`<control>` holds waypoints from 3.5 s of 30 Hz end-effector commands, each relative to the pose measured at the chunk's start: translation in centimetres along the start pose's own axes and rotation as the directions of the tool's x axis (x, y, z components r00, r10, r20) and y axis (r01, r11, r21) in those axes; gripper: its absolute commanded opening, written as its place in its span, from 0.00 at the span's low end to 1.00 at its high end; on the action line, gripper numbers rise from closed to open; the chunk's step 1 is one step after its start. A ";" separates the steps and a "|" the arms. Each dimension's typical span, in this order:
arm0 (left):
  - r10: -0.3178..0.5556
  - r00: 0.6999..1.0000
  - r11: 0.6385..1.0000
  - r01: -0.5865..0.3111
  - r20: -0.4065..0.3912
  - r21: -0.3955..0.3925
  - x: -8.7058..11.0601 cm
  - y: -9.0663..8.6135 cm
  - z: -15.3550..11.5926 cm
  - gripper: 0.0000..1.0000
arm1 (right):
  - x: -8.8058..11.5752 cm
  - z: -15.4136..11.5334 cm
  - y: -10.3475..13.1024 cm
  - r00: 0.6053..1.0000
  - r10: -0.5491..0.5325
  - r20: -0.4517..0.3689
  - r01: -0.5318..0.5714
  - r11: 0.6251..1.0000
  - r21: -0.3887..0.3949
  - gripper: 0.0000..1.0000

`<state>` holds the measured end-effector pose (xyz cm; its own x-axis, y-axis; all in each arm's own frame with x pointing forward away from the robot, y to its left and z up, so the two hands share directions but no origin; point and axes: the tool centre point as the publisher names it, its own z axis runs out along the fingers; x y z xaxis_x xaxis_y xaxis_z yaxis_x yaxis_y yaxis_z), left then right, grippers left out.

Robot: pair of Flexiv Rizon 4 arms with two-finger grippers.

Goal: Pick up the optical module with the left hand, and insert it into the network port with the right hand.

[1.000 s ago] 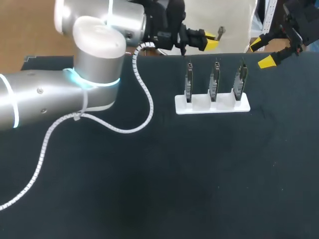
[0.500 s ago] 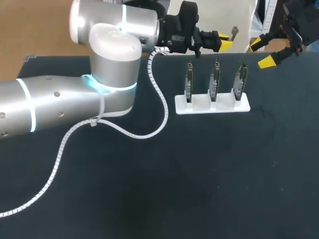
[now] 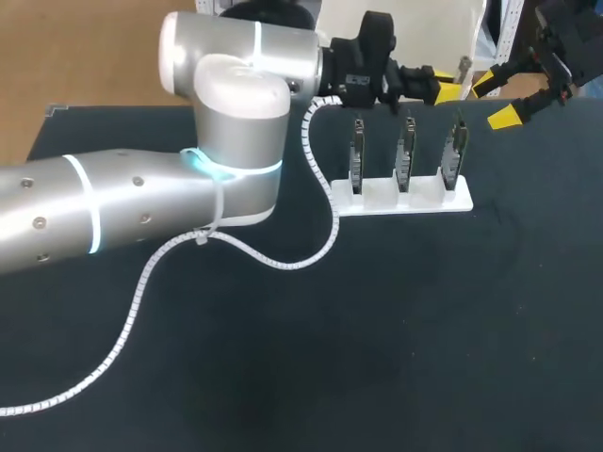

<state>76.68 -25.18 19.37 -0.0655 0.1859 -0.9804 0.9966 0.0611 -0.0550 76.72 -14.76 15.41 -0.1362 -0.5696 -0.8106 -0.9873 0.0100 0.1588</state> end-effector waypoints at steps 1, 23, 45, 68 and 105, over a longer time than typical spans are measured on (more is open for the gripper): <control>-0.004 1.000 1.000 0.004 0.010 0.018 0.4 0.8 0.9 0.00 | 0.0 0.0 0.1 1.000 -0.001 0.000 0.001 1.000 0.005 1.00; -0.021 0.999 0.998 0.019 0.026 0.057 0.6 0.9 2.4 0.00 | 0.0 0.0 0.1 1.000 -0.001 0.000 0.001 1.000 0.005 1.00; -0.022 1.000 0.997 0.021 0.015 0.077 0.9 0.4 2.4 0.00 | 0.0 0.0 0.1 1.000 -0.001 0.000 0.001 1.000 0.005 1.00; -0.022 1.000 0.997 0.021 0.015 0.077 0.9 0.4 2.4 0.00 | -3.3 -2.7 0.0 0.998 -0.057 0.041 0.053 0.995 0.089 1.00; -0.022 1.000 0.997 0.021 0.015 0.077 0.9 0.4 2.4 0.00 | -6.3 -1.7 0.2 0.989 -0.125 0.076 0.127 0.992 -0.023 1.00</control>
<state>76.93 -27.21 18.01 -0.0866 0.1677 -0.9820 0.9960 -0.0063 -0.0889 76.44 -12.23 21.54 -0.0152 -0.5082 -0.8611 -0.9975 -0.0523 0.0485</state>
